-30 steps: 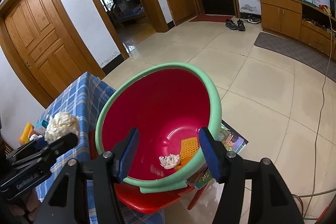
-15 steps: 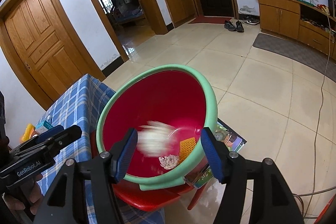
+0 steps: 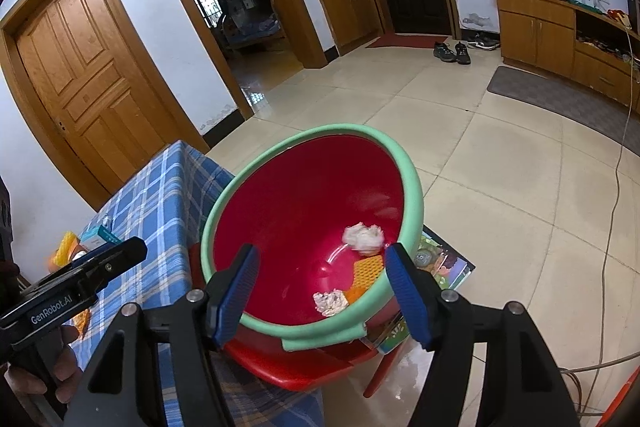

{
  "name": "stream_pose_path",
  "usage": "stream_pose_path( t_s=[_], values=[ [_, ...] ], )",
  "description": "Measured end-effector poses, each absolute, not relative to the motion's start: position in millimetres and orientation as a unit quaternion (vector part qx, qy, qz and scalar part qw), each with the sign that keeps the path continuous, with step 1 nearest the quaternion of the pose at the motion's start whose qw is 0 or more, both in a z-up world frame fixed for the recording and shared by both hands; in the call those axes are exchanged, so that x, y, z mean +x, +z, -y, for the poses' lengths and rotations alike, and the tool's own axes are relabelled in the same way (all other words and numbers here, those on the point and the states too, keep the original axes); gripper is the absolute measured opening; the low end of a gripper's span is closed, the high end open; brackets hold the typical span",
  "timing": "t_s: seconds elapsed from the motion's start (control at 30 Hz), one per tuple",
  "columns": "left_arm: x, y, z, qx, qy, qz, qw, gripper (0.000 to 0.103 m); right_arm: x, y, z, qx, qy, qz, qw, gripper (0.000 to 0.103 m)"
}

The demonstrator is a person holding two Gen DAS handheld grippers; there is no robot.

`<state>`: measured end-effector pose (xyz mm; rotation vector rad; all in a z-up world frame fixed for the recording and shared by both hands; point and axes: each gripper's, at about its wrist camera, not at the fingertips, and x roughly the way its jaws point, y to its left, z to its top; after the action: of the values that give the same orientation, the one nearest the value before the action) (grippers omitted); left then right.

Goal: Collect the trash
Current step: 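Move the paper wad over the red bucket and open the left tool, then move the left tool back to the table toward the yellow snack bag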

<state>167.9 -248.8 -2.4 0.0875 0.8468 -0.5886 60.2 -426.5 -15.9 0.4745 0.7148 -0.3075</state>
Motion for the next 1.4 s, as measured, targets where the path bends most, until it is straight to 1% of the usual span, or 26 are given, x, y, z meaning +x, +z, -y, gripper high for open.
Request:
stream_pose_path(
  t_s=[0.4,0.8,1.07,1.4],
  values=[
    [156,4,187,0.011,-0.226,-0.400,0.888,0.071,58,-7,395,0.224,-0.117,-0.347,0.903,0.070],
    [162,1,116,-0.019,-0.152,-0.402,0.903,0.071,63,-4,364,0.215,-0.089,-0.353,0.906,0.071],
    [171,-13,71,-0.040,-0.096,-0.414,0.904,0.071,69,-5,351,0.207,-0.078,-0.359,0.907,0.071],
    [185,-35,41,-0.053,-0.049,-0.438,0.896,0.071,78,-7,342,0.201,-0.072,-0.368,0.905,0.071]
  ],
)
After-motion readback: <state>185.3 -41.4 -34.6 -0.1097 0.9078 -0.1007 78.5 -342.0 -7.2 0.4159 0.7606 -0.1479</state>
